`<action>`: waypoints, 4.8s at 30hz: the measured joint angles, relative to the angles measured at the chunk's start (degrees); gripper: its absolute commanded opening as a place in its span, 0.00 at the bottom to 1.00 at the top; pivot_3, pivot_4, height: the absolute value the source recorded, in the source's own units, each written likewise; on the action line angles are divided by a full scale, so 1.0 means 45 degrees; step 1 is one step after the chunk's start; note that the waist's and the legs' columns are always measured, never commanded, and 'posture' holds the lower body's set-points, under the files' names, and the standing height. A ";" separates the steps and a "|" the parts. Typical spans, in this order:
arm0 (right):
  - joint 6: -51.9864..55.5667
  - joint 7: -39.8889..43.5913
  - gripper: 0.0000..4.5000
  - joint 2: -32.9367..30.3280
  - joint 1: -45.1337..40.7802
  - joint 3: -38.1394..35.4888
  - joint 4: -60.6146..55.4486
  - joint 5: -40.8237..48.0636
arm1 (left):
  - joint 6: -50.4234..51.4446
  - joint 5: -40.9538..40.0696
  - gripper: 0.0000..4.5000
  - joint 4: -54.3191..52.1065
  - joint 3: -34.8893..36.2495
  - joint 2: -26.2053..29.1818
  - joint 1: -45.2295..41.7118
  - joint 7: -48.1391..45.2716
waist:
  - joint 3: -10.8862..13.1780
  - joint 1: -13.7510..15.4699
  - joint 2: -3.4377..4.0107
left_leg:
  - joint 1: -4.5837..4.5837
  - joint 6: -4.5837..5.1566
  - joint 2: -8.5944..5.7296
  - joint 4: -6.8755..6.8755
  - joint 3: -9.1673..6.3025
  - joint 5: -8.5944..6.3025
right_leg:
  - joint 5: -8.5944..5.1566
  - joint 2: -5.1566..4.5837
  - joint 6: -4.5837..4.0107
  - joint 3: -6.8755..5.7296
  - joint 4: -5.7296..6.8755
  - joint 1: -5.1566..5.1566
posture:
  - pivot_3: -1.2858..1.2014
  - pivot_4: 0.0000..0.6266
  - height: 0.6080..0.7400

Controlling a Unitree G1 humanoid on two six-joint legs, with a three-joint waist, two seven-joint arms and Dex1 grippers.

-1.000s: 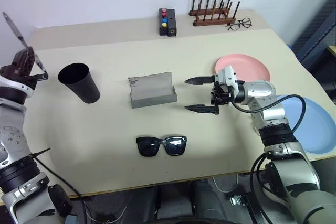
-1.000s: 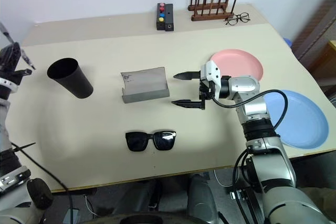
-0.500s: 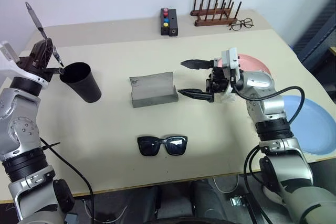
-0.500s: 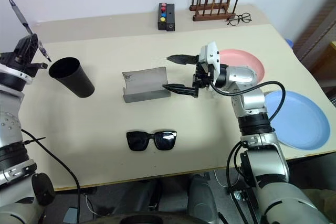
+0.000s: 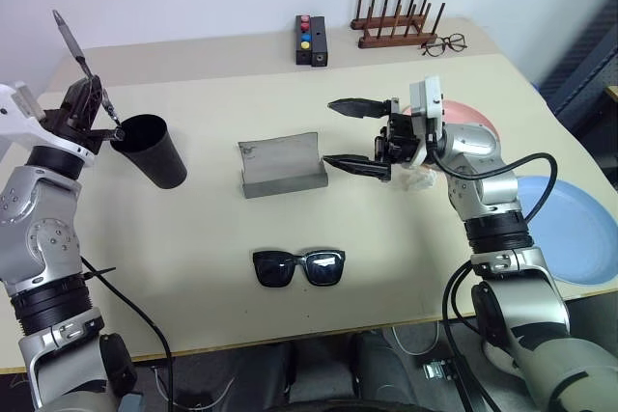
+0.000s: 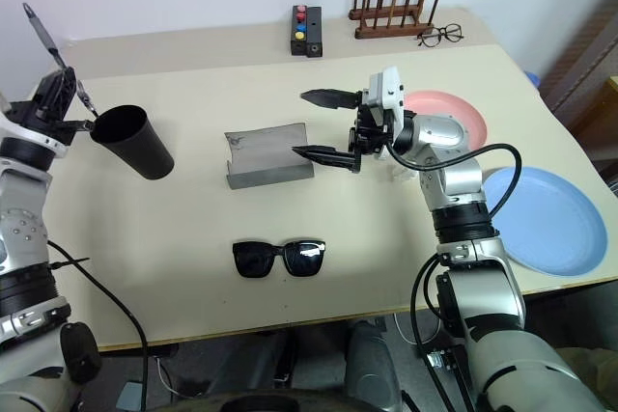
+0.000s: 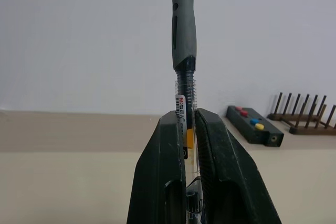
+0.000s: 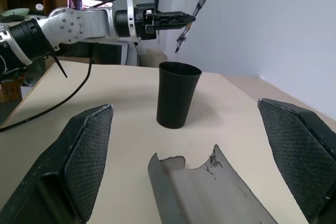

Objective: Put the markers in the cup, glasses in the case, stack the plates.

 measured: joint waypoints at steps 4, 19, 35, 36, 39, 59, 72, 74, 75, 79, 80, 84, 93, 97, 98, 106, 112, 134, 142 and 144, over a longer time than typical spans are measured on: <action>-0.0102 0.0109 1.00 0.0031 -0.0014 -0.0119 0.0271 0.0013 | -0.0454 0.0425 0.01 0.0016 -0.0297 0.0001 0.0145 -0.0038 | 0.0000 0.0014 0.0000 | 0.0000 0.0000 0.0000 0.0000 0.0000 0.0000 | 0.0000 0.0000 0.0000 0.0000 0.0000 0.0000 | 0.52 0.24 1.00; -0.0367 0.0305 1.00 0.0288 -0.0240 -0.0406 0.0853 0.0017 | -0.1081 0.1030 0.01 0.0016 -0.0802 0.0008 0.0454 -0.0049 | 0.0001 0.0000 0.0001 | 0.0000 0.0000 0.0000 -0.0002 0.0000 0.0000 | 0.0000 0.0001 0.0000 0.0001 0.0001 -0.0002 | 0.52 0.24 1.00; -0.0083 0.0106 1.00 0.0338 -0.0313 -0.0468 0.0853 0.0004 | -0.1132 0.1289 0.01 -0.0015 -0.0975 0.0014 0.0854 -0.0109 | 0.0001 -0.0005 0.0001 | 0.0000 0.0000 0.0000 -0.0003 0.0000 0.0000 | 0.0000 0.0000 0.0000 0.0001 0.0001 -0.0003 | 0.52 0.24 1.00; -0.0079 0.0106 1.00 0.0339 -0.0313 -0.0467 0.0853 0.0002 | -0.1132 0.1291 0.01 -0.0015 -0.0975 0.0014 0.0862 -0.0104 | 0.0001 -0.0001 0.0001 | 0.0000 0.0000 0.0000 -0.0003 0.0000 0.0000 | 0.0000 0.0000 0.0000 0.0001 0.0001 -0.0003 | 0.52 0.24 1.00; -0.0073 0.0106 1.00 0.0339 -0.0313 -0.0466 0.0853 -0.0001 | -0.1136 0.1308 0.19 -0.0026 -0.0975 0.0015 0.0880 -0.0089 | 0.0001 0.0012 0.0001 | -0.0001 0.0000 0.0000 -0.0003 0.0000 0.0000 | 0.0000 0.0000 0.0000 0.0001 0.0000 -0.0003 | 0.52 0.24 1.00; 0.0215 -0.0579 1.00 0.0150 -0.0302 -0.0454 0.0640 -0.0311 | -0.0009 0.0214 0.99 -0.0931 -0.0966 0.0702 0.0550 -0.0464 | 0.0001 0.0019 0.0001 | -0.0005 0.0001 -0.0002 -0.0002 0.0000 -0.0001 | 0.0000 -0.0002 0.0000 0.0002 0.0001 -0.0007 | 0.52 0.24 1.00; 0.0966 -0.1875 1.00 -0.1117 0.1395 -0.0389 -0.0904 -0.1079 | 0.3162 -0.0802 0.99 -0.1025 -0.6515 0.3197 -0.0821 -0.7718 | 0.0016 -0.0014 0.0026 | -0.0010 -0.0004 0.0007 -0.0013 0.0007 0.0002 | -0.0001 0.0017 -0.0002 0.0010 0.0005 -0.0026 | 0.52 0.24 1.00; 0.0953 -0.2151 1.00 -0.1161 0.1680 -0.0412 -0.1161 -0.1137 | 0.1886 0.0437 0.99 0.1040 -0.7387 0.2533 -0.2083 -0.8192 | 0.0015 0.0076 0.0025 | -0.0010 -0.0004 0.0001 -0.0008 0.0006 0.0003 | -0.0001 0.0015 -0.0001 0.0001 -0.0001 -0.0017 | 0.52 0.24 1.00; 0.0953 -0.2306 1.00 -0.1146 0.1868 -0.0404 -0.1415 -0.1143 | 0.1171 0.1117 0.99 0.2278 -0.7811 0.2152 -0.2714 -0.8396 | 0.0015 0.0110 0.0025 | -0.0010 -0.0003 -0.0003 -0.0001 0.0002 0.0003 | -0.0001 0.0012 -0.0001 -0.0006 -0.0002 -0.0009 | 0.52 0.24 1.00; 0.1000 -0.2890 1.00 -0.1257 0.2514 -0.0506 -0.2403 -0.1129 | -0.1429 0.3219 0.99 0.6802 -0.9079 0.0845 -0.4583 -0.9323 | 0.0021 0.0061 0.0014 | -0.0018 0.0008 -0.0014 -0.0001 0.0004 -0.0003 | 0.0000 0.0002 0.0001 -0.0008 -0.0006 -0.0017 | 0.52 0.24 1.00; 0.1018 -0.2989 1.00 -0.1273 0.2648 -0.0517 -0.2635 -0.1117 | -0.1892 0.3565 0.99 0.7583 -0.9236 0.0659 -0.4923 -0.9534 | 0.0024 0.0047 0.0009 | -0.0029 0.0008 -0.0013 -0.0001 0.0004 -0.0003 | 0.0001 0.0002 0.0002 -0.0009 -0.0003 -0.0032 | 0.52 0.24 1.00; 0.1137 -0.3361 1.00 -0.1397 0.3154 -0.0630 -0.3335 -0.1024 | -0.3459 0.4609 0.99 0.9982 -0.9581 0.0082 -0.6174 -1.0570 | 0.0027 -0.0036 0.0004 | -0.0034 0.0008 -0.0011 -0.0004 0.0010 -0.0003 | 0.0001 0.0003 0.0003 -0.0006 0.0000 -0.0042 | 0.52 0.24 1.00; 0.1198 -0.4042 1.00 -0.1475 0.3480 -0.0833 -0.3817 -0.1024 | -0.4437 0.5358 0.99 1.1841 -0.9449 -0.0016 -0.6824 -1.2613 | 0.0036 0.0015 -0.0012 | -0.0038 0.0012 -0.0012 0.0016 0.0009 -0.0003 | 0.0002 0.0004 0.0006 -0.0008 0.0014 -0.0042 | 0.52 0.24 1.00; 0.1147 -0.4135 1.00 -0.1471 0.3480 -0.0816 -0.3814 -0.1030 | -0.4491 0.5480 0.99 1.1856 -0.9355 0.0499 -0.7317 -1.3361 | 0.0040 -0.0003 -0.0017 | -0.0037 0.0013 -0.0012 0.0016 0.0010 -0.0003 | 0.0004 0.0005 0.0010 -0.0007 0.0015 -0.0041 | 0.52 0.24 1.00; 0.1106 -0.4142 1.00 -0.1471 0.3480 -0.0815 -0.3805 -0.1031 | -0.4524 0.5539 0.99 1.1860 -0.9348 0.0588 -0.7324 -1.3460 | 0.0040 -0.0010 -0.0017 | -0.0037 0.0013 -0.0012 0.0016 0.0009 -0.0003 | 0.0004 0.0005 0.0010 -0.0007 0.0019 -0.0042 | 0.52 0.24 1.00; 0.1005 -0.4025 1.00 -0.1416 0.3371 -0.0746 -0.3529 -0.1023 | -0.5070 0.6294 0.99 1.1931 -0.9441 0.0536 -0.7084 -1.3846 | 0.0040 0.0000 -0.0017 | -0.0038 0.0014 -0.0012 0.0019 0.0009 -0.0003 | 0.0004 0.0006 0.0010 -0.0008 0.0021 -0.0042 | 0.52 0.24 1.00; 0.0992 -0.3898 1.00 -0.1423 0.3257 -0.0747 -0.3215 -0.1027 | -0.5292 0.6534 0.99 1.1876 -0.9444 0.0420 -0.7051 -1.4070 | 0.0040 -0.0017 -0.0017 | -0.0037 0.0014 -0.0012 0.0020 0.0009 -0.0003 | 0.0004 0.0006 0.0010 -0.0008 0.0022 -0.0042 | 0.52 0.24 1.00; 0.0701 -0.3895 1.00 -0.1230 0.2991 -0.0565 -0.2913 -0.1060 | -0.5020 0.6599 0.99 1.0135 -0.9444 0.0879 -0.6522 -1.4743 | 0.0040 -0.0024 -0.0017 | -0.0038 0.0013 -0.0011 0.0026 0.0009 -0.0003 | 0.0004 0.0006 0.0010 -0.0007 0.0033 -0.0045 | 0.52 0.24 1.00; 0.0701 -0.3891 1.00 -0.1225 0.2991 -0.0561 -0.2911 -0.1059 | -0.5030 0.6612 0.69 1.0086 -0.9444 0.0988 -0.6429 -1.4738 | 0.0040 -0.0020 -0.0017 | -0.0038 0.0013 -0.0011 0.0027 0.0009 -0.0003 | 0.0004 0.0006 0.0010 -0.0007 0.0034 -0.0046 | 0.52 0.24 1.00; 0.0701 -0.3891 1.00 -0.1222 0.2991 -0.0556 -0.2911 -0.1058 | -0.5056 0.6637 0.48 1.0086 -0.9449 0.1019 -0.6425 -1.4740 | 0.0040 -0.0024 -0.0017 | -0.0038 0.0013 -0.0011 0.0027 0.0009 -0.0003 | 0.0004 0.0006 0.0010 -0.0008 0.0034 -0.0046 | 0.52 0.24 1.00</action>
